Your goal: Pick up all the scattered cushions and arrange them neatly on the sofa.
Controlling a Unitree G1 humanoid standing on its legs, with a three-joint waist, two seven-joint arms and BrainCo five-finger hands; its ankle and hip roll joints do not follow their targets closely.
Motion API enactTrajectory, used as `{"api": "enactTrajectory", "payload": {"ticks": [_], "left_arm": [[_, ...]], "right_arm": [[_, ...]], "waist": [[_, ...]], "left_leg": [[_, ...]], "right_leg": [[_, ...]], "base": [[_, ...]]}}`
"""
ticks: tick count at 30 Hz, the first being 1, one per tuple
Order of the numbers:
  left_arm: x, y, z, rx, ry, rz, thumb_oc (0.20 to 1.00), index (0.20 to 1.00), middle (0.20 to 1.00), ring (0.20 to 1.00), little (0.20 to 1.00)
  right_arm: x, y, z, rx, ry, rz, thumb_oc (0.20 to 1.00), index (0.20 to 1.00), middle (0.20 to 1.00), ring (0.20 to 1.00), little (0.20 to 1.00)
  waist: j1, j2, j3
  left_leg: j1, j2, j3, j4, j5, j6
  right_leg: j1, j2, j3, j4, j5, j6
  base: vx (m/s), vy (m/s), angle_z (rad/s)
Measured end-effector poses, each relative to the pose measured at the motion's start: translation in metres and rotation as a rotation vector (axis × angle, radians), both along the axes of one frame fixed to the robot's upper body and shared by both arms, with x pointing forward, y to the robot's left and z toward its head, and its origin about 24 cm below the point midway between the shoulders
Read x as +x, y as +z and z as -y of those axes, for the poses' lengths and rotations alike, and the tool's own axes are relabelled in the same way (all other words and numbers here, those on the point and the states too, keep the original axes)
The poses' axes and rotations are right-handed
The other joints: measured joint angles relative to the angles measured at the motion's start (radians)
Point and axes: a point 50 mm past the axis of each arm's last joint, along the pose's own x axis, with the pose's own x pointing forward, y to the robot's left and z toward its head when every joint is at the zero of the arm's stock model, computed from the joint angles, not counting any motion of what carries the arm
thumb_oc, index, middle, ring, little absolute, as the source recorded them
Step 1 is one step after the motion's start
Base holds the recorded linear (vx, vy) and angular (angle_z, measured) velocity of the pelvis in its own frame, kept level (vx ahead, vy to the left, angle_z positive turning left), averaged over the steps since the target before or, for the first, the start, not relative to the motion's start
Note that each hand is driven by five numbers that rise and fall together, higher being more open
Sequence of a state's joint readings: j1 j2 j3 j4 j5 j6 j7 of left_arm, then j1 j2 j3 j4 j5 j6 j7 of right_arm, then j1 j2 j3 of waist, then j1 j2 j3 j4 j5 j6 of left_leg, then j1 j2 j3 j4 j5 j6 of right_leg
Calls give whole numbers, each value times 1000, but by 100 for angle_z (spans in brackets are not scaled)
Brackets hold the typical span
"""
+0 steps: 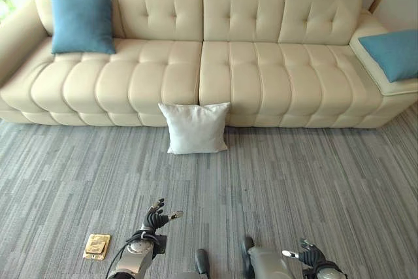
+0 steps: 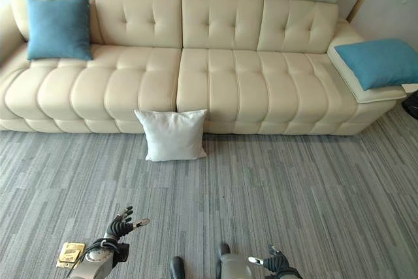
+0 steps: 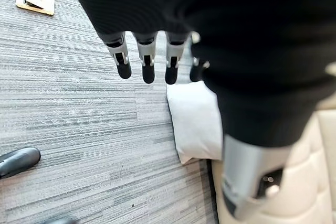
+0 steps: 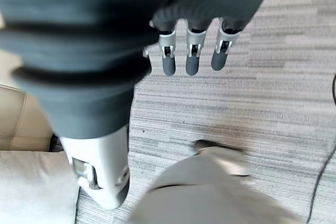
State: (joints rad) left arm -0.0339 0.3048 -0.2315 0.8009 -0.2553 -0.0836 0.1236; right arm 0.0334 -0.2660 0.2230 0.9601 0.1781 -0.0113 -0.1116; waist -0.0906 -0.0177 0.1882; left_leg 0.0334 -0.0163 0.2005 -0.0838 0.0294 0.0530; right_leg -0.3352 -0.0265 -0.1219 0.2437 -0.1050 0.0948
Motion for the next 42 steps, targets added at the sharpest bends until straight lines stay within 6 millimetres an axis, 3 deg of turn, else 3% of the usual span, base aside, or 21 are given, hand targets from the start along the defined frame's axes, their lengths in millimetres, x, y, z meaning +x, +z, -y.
{"api": "enactTrajectory", "payload": {"ticks": [4,5,6,8,10,11,13,15,18,21,23,24,25,26,30,31,32,35,36,39,42], "left_arm": [[2,2,2,-6,-7,13,1000,1000,1000,1000,1000],[-1,0,5,-16,-5,7,1000,1000,1000,1000,1000],[-6,-3,8,-25,-3,-8,1000,1000,1000,1000,1000],[-8,-4,9,-35,-2,-8,1000,1000,1000,1000,1000],[-6,-3,10,-39,-3,-1,1000,1000,1000,1000,1000],[-6,-3,12,-44,-3,1,1000,1000,1000,1000,1000],[-3,-2,15,-52,-5,10,1000,1000,1000,1000,1000],[-1,-1,15,-54,-3,16,1000,1000,1000,1000,1000],[-1,0,15,-55,-3,17,1000,1000,1000,1000,1000],[-6,-3,13,-53,7,0,1000,1000,1000,1000,1000],[-6,-4,12,-52,12,-3,1000,1000,1000,1000,1000],[-6,-3,12,-52,12,-2,1000,1000,1000,1000,1000],[-7,-4,12,-51,13,-5,1000,1000,1000,1000,1000],[-9,-5,11,-50,16,-10,1000,1000,1000,1000,1000],[-13,-9,10,-49,31,-34,1000,1000,1000,1000,1000],[-14,-10,9,-47,34,-41,1000,1000,1000,1000,1000],[-14,-9,9,-47,32,-37,1000,1000,1000,1000,1000],[-10,-8,8,-41,31,-29,1000,1000,1000,1000,1000],[-7,-7,9,-43,29,-22,1000,1000,1000,1000,1000],[-8,-6,5,-16,13,-25,1000,1000,1000,1000,1000],[-7,-5,5,-13,9,-22,1000,1000,1000,1000,1000]], "right_arm": [[-12,-3,6,-20,-35,-31,1000,1000,1000,1000,1000],[-11,-3,10,-20,-65,-27,1000,1000,1000,1000,1000],[-15,-3,14,-24,-89,-36,1000,1000,1000,1000,1000],[-17,-4,17,-29,-99,-46,1000,1000,1000,1000,1000],[-14,-2,19,-31,-103,-37,1000,1000,1000,1000,1000],[-9,0,21,-37,-100,-23,1000,1000,1000,1000,1000],[3,5,26,-55,-90,10,1000,1000,1000,1000,1000],[8,7,27,-63,-84,23,1000,1000,1000,1000,1000],[7,7,27,-65,-84,14,1000,1000,1000,1000,1000],[10,8,27,-68,-83,18,1000,1000,1000,1000,1000],[9,7,28,-71,-84,10,1000,1000,1000,1000,1000],[7,6,30,-77,-89,0,1000,1000,1000,1000,1000],[5,5,31,-81,-92,-5,1000,1000,1000,1000,1000],[2,4,32,-87,-97,-17,1000,1000,1000,1000,1000],[-8,1,34,-94,-103,-51,1000,1000,1000,1000,1000],[-11,0,33,-93,-99,-62,1000,1000,1000,1000,1000],[-15,-2,32,-89,-96,-72,1000,1000,1000,1000,1000],[-14,-3,26,-73,-81,-71,1000,1000,1000,1000,1000],[-11,-3,24,-69,-78,-66,1000,1000,1000,1000,1000],[-9,-5,13,-43,-43,-64,1000,1000,1000,1000,1000],[-7,-6,4,-21,-32,-54,1000,1000,1000,1000,1000]], "waist": [[-28,-26,7],[-26,-13,11],[-36,12,-1],[-40,32,3],[-30,15,7],[-22,12,8],[-13,3,13],[-3,1,11],[4,-20,15],[35,-28,18],[51,-28,22],[53,-29,24],[54,-29,23],[60,-24,22],[70,-2,11],[69,1,5],[69,-3,0],[71,-30,-12],[71,-23,-10],[71,-22,-21],[68,-13,-16]], "left_leg": [[82,-45,-31,-3,-59,13],[108,-27,-29,7,-87,4],[112,-9,-42,23,-113,-8],[117,18,-50,144,-159,-60],[48,37,-57,384,-188,-93],[29,42,-61,426,-192,-101],[-25,46,-79,478,-187,-115],[-59,49,-85,433,-182,-121],[-78,39,-118,255,-153,-123],[-110,29,-210,69,-38,-129],[-163,34,-251,37,32,-136],[-183,34,-245,29,62,-129],[-201,33,-242,29,77,-131],[-208,36,-231,29,89,-122],[-209,58,-137,29,107,-100],[-175,53,-126,20,110,-80],[-166,36,-111,13,156,-26],[-147,-17,-100,4,133,13],[-131,-33,-102,4,108,35],[-91,-52,-101,4,88,44],[-69,-64,-125,4,73,61]], "right_leg": [[40,-20,-43,-124,113,-29],[46,-6,-43,-79,119,-67],[55,0,-46,-58,110,-60],[119,32,-45,-89,135,-95],[215,43,-35,-163,171,-158],[243,47,-22,-182,170,-170],[294,54,-8,-231,167,-176],[331,59,4,-260,177,-194],[403,70,50,-310,157,-173],[430,83,103,-326,151,-176],[453,94,122,-326,128,-171],[465,96,117,-326,137,-194],[478,95,128,-326,113,-175],[490,96,128,-326,114,-203],[527,85,155,-326,61,-161],[547,74,155,-326,37,-142],[555,58,158,-311,10,-118],[524,1,173,-224,-51,-57],[480,-6,179,-102,-76,-32],[305,-29,179,306,-133,36],[200,-52,179,367,-155,30]], "base": [[273,-102,31],[369,-151,22],[227,-126,17],[191,-136,21],[191,-99,-2],[195,-55,-21],[209,-14,-24],[240,25,-28],[248,40,-38],[240,36,-57],[202,75,-36],[147,82,-16],[349,204,-17],[279,162,-16],[353,225,-19],[258,183,18],[170,119,10],[173,146,5],[134,160,5],[84,93,7],[140,23,14]]}}
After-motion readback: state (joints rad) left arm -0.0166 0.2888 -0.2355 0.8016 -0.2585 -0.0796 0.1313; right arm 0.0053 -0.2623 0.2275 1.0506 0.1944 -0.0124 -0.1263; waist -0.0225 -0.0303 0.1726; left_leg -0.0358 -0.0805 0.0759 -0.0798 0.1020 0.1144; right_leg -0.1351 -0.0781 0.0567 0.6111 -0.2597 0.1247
